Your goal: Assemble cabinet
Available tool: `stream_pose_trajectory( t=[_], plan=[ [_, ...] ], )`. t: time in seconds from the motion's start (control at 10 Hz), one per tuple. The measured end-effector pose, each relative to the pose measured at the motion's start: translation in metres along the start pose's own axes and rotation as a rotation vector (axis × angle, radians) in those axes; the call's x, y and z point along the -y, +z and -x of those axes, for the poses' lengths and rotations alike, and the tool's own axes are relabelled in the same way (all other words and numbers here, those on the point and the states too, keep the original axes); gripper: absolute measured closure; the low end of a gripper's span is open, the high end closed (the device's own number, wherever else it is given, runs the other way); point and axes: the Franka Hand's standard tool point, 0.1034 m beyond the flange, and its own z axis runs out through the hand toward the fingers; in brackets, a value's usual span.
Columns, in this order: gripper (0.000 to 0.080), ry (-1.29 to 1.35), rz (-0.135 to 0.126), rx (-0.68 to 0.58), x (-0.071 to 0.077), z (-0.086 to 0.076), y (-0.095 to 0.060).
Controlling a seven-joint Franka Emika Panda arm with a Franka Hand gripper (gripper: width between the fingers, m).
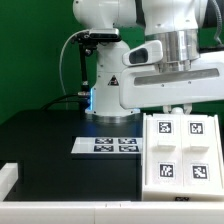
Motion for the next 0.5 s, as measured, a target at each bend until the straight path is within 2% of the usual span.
stream_pose_trajectory(
  t=[0.3,0.5],
  plan=[
    [0.0798,-0.009,0.003,0.013,-0.002,0.002,0.000],
    [0.0798,-0.061,0.004,0.037,0.000,-0.009,-0.020]
  ],
)
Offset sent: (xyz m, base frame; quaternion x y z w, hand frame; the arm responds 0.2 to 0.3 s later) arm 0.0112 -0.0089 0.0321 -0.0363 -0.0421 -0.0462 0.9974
